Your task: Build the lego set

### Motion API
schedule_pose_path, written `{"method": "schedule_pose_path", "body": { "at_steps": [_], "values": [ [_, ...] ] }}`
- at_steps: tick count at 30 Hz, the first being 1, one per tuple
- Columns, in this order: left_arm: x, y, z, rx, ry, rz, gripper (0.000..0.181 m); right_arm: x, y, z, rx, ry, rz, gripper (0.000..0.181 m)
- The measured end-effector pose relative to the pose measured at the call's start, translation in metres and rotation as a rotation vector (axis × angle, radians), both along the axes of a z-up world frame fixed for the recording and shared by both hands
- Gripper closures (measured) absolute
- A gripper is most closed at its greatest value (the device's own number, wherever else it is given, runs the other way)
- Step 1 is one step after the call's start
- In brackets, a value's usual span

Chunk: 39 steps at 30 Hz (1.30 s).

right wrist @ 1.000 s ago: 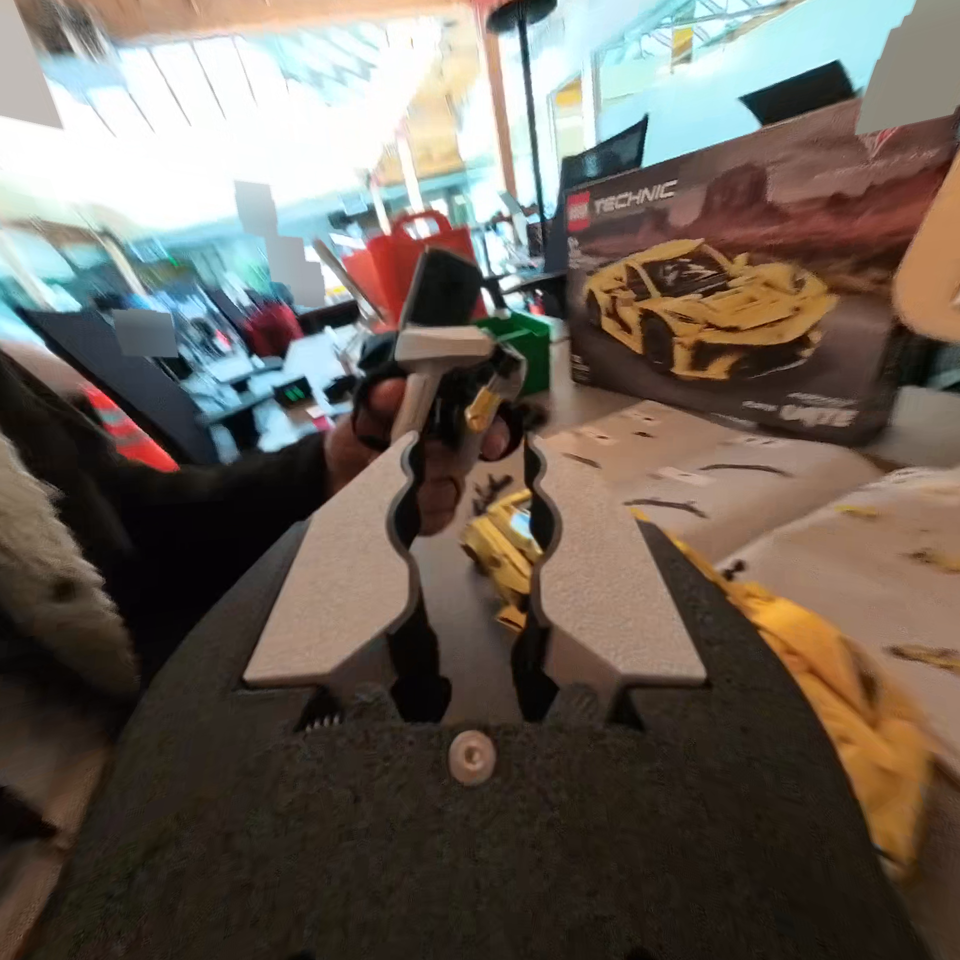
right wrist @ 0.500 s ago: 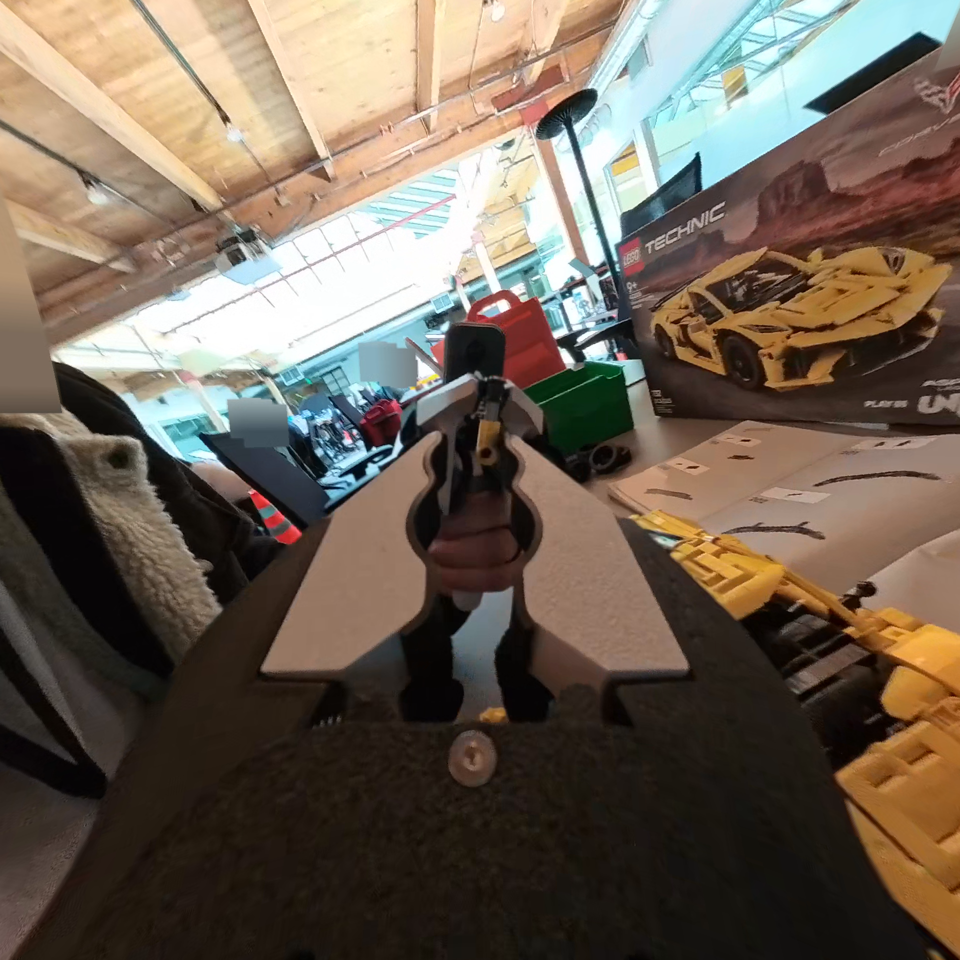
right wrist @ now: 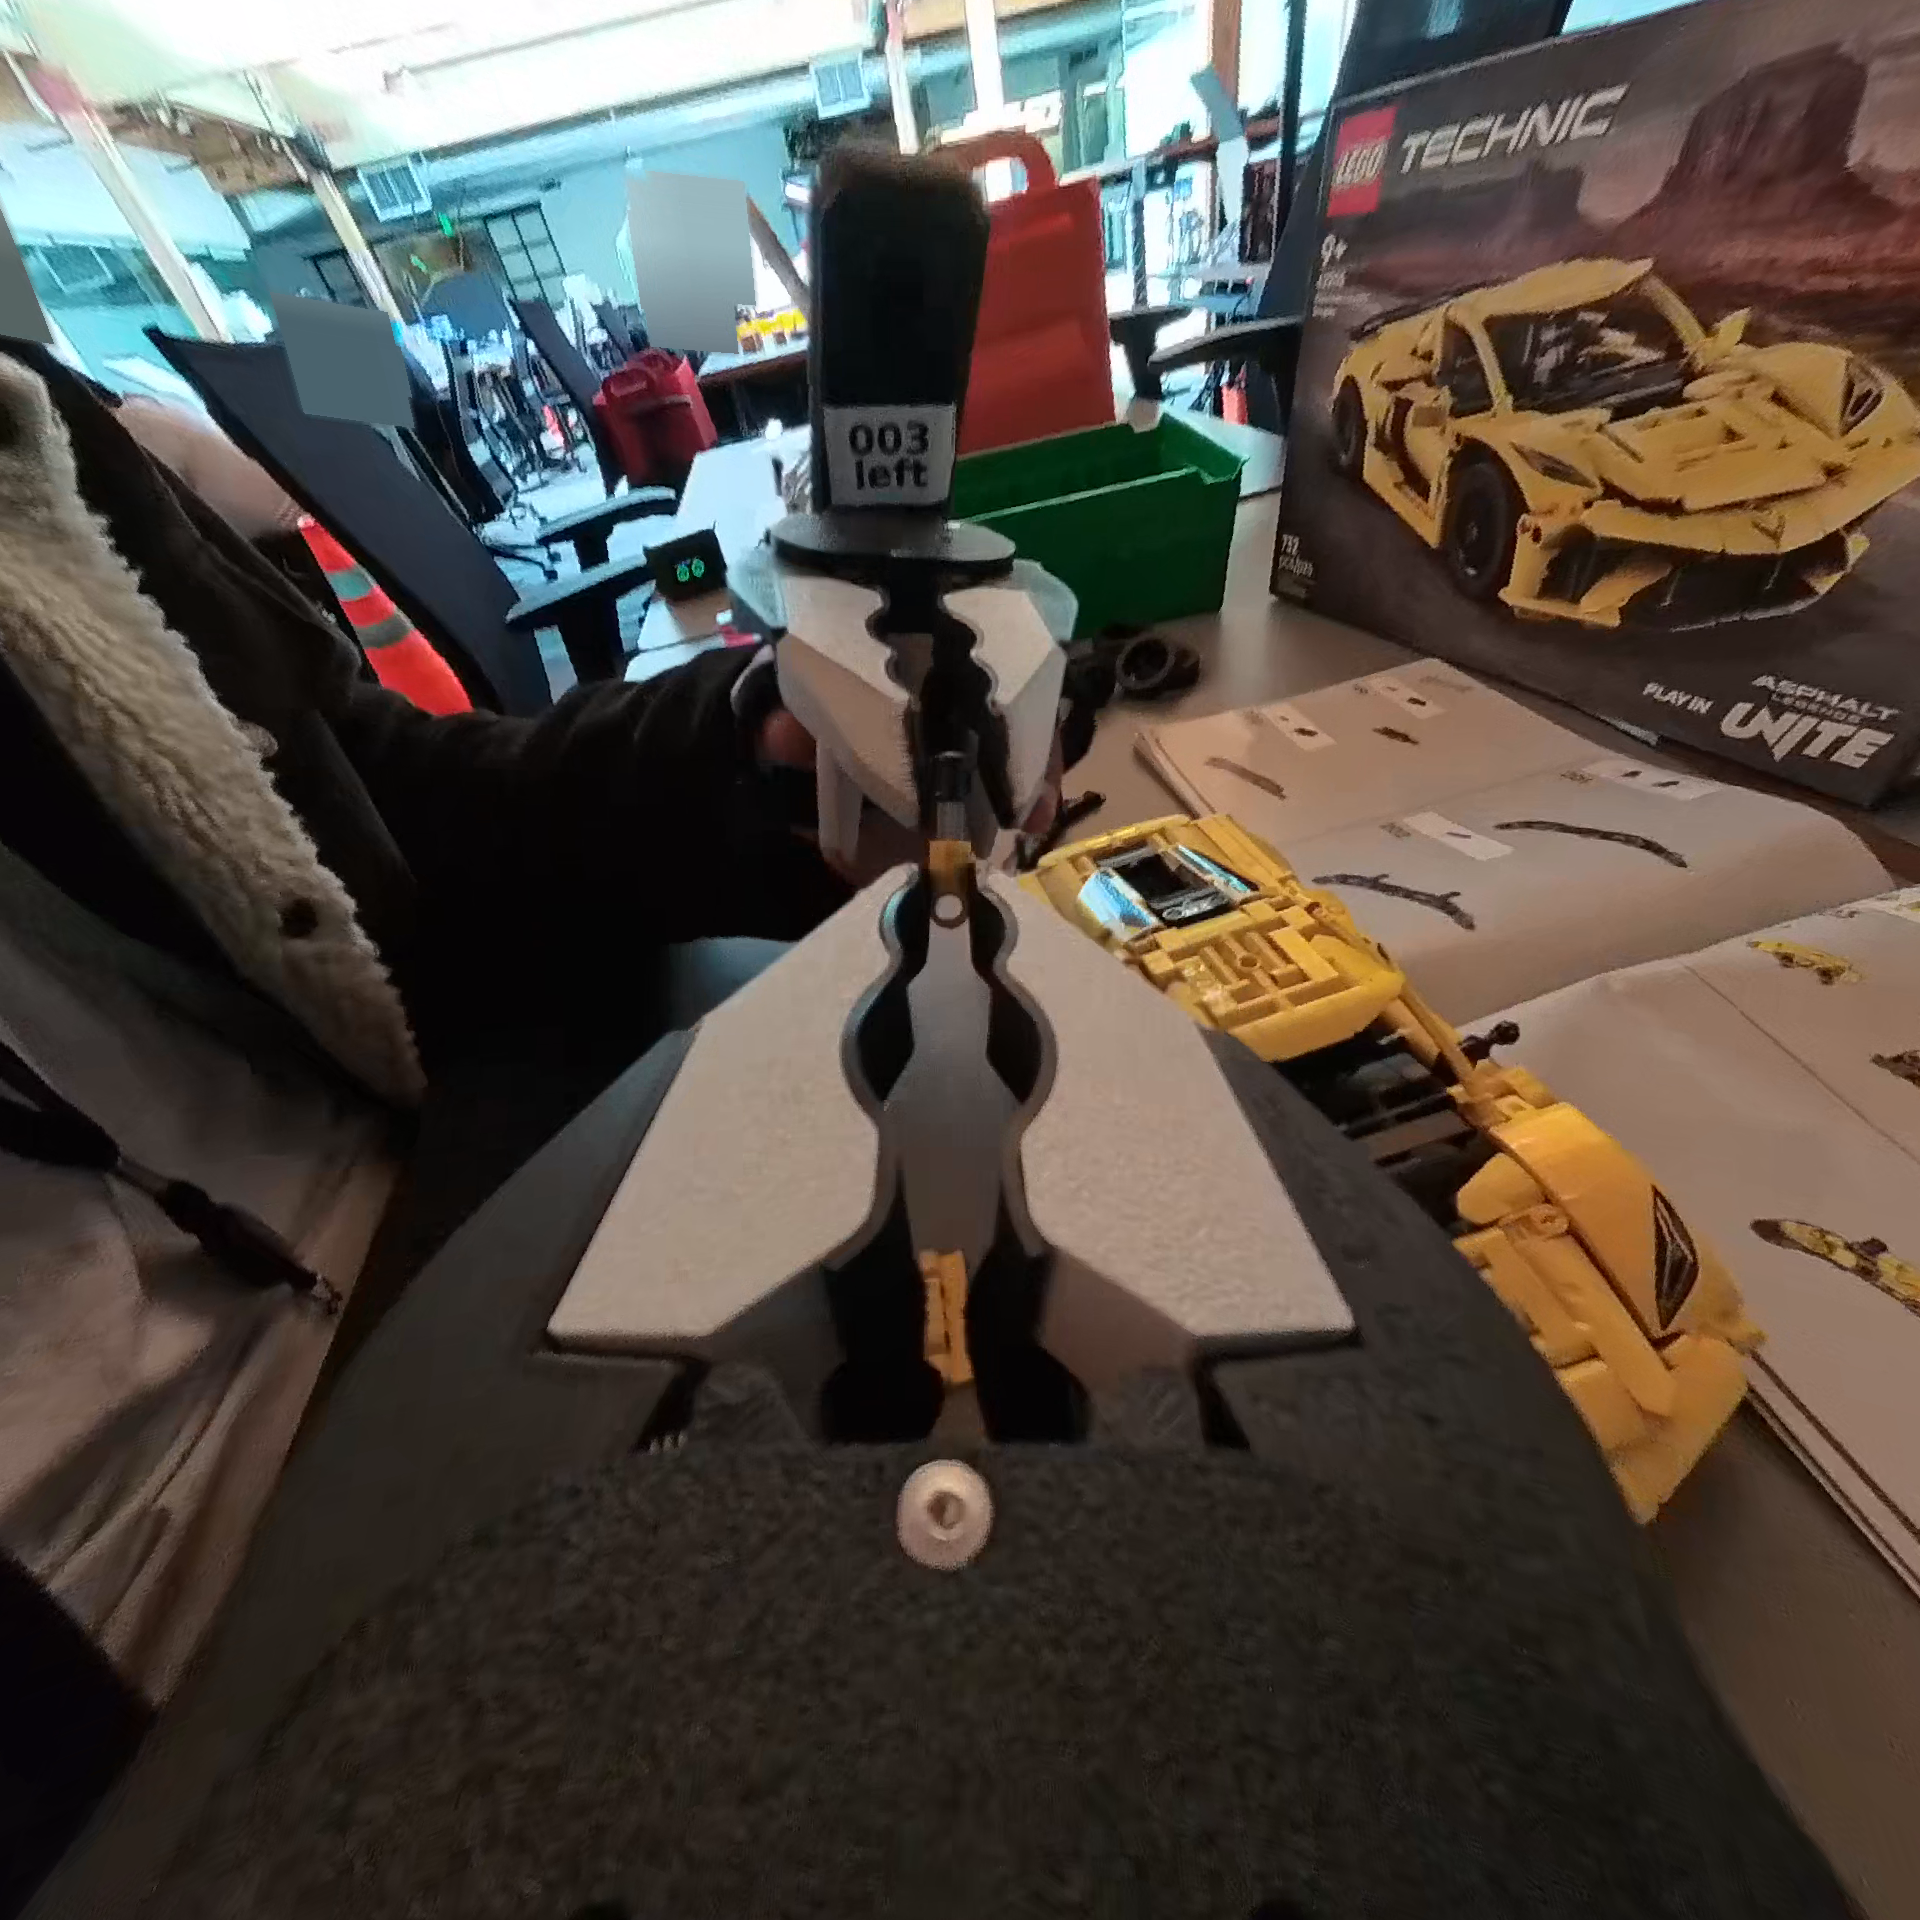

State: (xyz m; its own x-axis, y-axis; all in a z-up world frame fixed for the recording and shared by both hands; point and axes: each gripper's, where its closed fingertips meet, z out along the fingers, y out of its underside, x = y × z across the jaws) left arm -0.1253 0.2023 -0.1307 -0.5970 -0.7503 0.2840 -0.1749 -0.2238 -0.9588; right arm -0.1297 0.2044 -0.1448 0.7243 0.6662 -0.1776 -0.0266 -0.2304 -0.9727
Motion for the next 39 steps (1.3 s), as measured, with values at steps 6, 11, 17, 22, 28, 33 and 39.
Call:
{"method": "schedule_pose_path", "body": {
  "at_steps": [6, 11, 17, 22, 28, 33, 39],
  "values": [
    [-0.003, -0.008, -0.003, 0.044, -0.010, -0.030, 0.174, -0.003, -0.004, -0.004, -0.025, 0.000, 0.041, 0.174],
    [-0.004, -0.006, 0.007, 0.048, -0.081, 0.004, 0.174, -0.003, -0.002, 0.009, 0.018, 0.108, 0.037, 0.174],
    [0.008, 0.011, 0.011, 0.464, -0.288, 0.306, 0.174, 0.012, 0.019, 0.013, -0.016, 0.344, -0.072, 0.169],
    [0.015, 0.016, 0.003, 0.764, -0.367, 0.428, 0.174, 0.013, 0.019, 0.017, -0.095, 0.518, -0.026, 0.141],
    [0.018, 0.012, -0.003, 0.880, -0.383, 0.458, 0.174, 0.017, 0.023, 0.010, -0.111, 0.468, -0.083, 0.150],
    [0.019, 0.013, -0.005, 0.914, -0.385, 0.462, 0.174, 0.018, 0.023, 0.007, -0.118, 0.462, -0.083, 0.151],
    [0.020, 0.012, -0.005, 0.945, -0.402, 0.487, 0.174, 0.019, 0.022, 0.007, -0.096, 0.420, -0.096, 0.151]
  ]
}}
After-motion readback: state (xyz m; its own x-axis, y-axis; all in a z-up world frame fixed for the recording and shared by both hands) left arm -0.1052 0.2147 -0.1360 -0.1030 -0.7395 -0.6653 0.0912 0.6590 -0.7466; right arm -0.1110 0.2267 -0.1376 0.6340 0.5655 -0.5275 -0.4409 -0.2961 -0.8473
